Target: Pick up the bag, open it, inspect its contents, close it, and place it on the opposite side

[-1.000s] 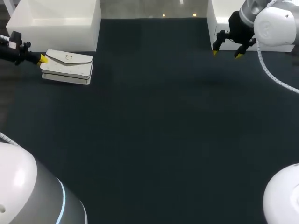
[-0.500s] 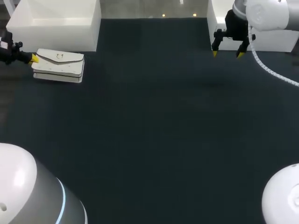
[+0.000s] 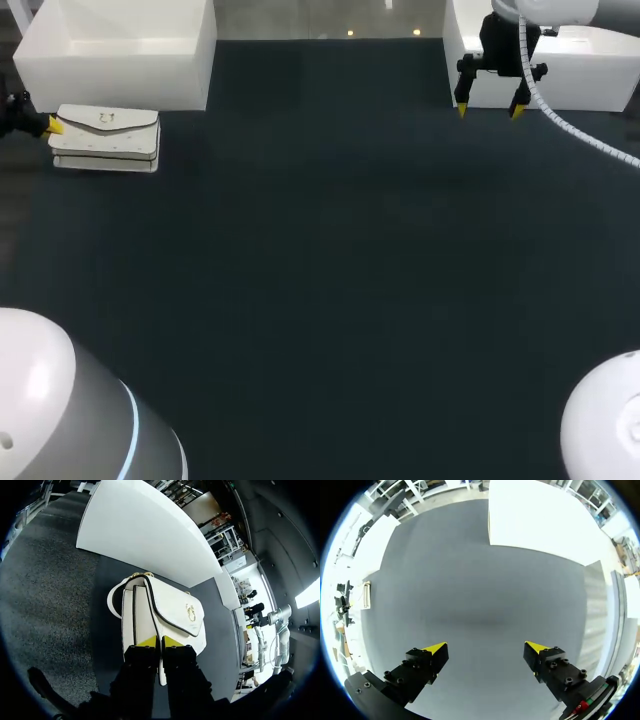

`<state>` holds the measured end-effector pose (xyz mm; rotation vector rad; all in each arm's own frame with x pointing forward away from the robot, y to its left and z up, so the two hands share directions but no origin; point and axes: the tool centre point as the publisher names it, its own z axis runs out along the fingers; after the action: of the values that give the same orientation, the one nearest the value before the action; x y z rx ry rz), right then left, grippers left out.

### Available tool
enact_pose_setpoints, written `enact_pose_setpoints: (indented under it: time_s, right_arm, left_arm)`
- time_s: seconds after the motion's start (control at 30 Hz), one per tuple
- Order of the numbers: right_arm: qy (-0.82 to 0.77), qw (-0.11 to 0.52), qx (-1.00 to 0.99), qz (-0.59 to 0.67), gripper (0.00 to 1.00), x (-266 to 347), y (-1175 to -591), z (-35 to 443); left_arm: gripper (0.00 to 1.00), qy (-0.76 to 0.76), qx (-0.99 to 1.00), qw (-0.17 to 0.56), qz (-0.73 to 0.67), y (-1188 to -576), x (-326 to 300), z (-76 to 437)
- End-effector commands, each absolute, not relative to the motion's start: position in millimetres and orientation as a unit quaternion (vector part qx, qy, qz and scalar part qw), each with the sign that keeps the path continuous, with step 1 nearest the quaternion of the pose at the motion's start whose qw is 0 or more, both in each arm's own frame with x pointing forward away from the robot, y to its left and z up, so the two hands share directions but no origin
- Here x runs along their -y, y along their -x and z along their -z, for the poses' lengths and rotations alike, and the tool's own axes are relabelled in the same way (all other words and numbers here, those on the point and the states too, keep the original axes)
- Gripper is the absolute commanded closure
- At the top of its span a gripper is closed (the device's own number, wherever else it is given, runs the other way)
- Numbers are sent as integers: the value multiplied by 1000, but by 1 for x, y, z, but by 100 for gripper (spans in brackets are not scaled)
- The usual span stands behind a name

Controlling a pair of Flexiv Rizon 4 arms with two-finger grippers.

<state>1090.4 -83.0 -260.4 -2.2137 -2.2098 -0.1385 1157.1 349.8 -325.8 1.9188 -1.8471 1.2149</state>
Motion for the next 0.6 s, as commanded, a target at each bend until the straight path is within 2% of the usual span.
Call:
enact_pose_setpoints:
  time_s: [0.03, 0.2, 0.23, 0.3, 0.33, 0.37, 0.6]
  right_arm:
    - [707, 23, 707, 26, 0, 82, -1094, 259]
    - [707, 23, 707, 26, 0, 82, -1094, 259]
    - [707, 23, 707, 26, 0, 82, -1094, 259]
    - [707, 23, 707, 26, 0, 82, -1094, 259]
    - [707, 23, 707, 26, 0, 82, -1094, 259]
    - [707, 23, 707, 26, 0, 82, -1094, 259]
    - [707, 23, 707, 26, 0, 82, -1094, 259]
  left_arm:
    - [100, -594, 654, 237, -405, -1174, -357, 332]
    - [100, -590, 658, 245, -399, -1178, -353, 334]
    - [95, -589, 659, 245, -398, -1177, -352, 333]
    - [50, -590, 661, 242, -395, -1175, -353, 331]
    - [3, -591, 662, 239, -394, -1174, -354, 329]
    - [0, -595, 662, 234, -391, -1172, -354, 327]
    - [0, -619, 667, 201, -363, -1153, -350, 311]
